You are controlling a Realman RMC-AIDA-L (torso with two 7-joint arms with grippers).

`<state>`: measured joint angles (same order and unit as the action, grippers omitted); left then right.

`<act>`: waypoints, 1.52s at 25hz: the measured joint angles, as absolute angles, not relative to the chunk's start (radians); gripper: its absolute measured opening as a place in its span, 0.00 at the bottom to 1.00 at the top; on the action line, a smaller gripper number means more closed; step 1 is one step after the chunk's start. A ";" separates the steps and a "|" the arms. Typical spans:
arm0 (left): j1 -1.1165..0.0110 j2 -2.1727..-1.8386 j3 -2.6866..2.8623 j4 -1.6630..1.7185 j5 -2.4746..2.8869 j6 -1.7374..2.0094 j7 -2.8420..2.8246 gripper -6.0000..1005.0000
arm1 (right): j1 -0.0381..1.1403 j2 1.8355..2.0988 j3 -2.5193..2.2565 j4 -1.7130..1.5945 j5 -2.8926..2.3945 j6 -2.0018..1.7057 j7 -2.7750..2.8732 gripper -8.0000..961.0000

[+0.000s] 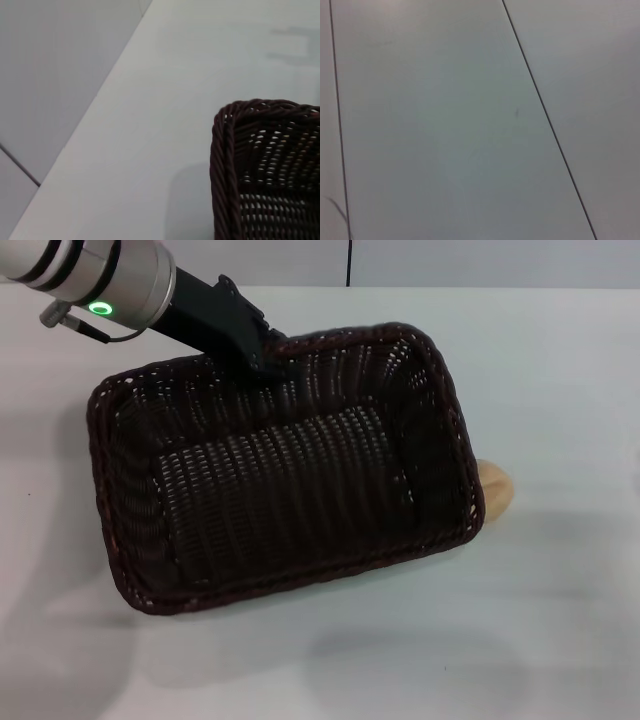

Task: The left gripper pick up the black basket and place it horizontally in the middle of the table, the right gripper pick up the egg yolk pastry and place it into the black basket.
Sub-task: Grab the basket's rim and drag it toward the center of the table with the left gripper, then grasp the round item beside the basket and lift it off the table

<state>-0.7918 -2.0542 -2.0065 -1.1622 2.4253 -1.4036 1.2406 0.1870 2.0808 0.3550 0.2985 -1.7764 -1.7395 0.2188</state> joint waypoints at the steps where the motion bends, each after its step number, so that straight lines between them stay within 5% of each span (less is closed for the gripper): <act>1: -0.794 -2.054 -2.006 -1.153 2.425 -1.398 1.247 0.23 | 0.187 2.081 0.355 0.298 -1.776 -1.739 0.219 0.82; 12: -0.777 -2.059 -2.003 -1.176 2.402 -1.292 1.309 0.58 | 0.189 2.080 0.356 0.294 -1.776 -1.739 0.224 0.82; 18: -0.563 -2.068 -1.835 -1.319 2.290 -0.663 1.305 0.82 | 0.187 2.080 0.355 0.295 -1.776 -1.739 0.225 0.82; 22: -0.404 -2.064 -1.545 -1.306 2.256 -0.041 1.301 0.82 | 0.185 2.080 0.354 0.293 -1.776 -1.736 0.225 0.81; 30: -0.322 -2.061 -1.264 -0.926 2.340 1.057 0.794 0.82 | 0.200 2.080 0.302 0.289 -1.776 -1.716 0.219 0.81; 36: -0.308 -2.044 -1.359 -0.682 2.504 1.174 0.211 0.82 | 0.232 2.080 0.158 0.263 -1.776 -1.673 0.218 0.81; 38: -0.373 -2.039 -1.482 -0.357 2.618 1.217 -0.256 0.82 | 0.240 2.081 0.118 0.258 -1.776 -1.644 0.217 0.81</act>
<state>-0.3727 -2.0392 -1.4821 -0.3569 2.6175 1.2173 -0.2563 0.2399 2.0812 0.1178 0.2576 -1.7762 -1.6442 0.2167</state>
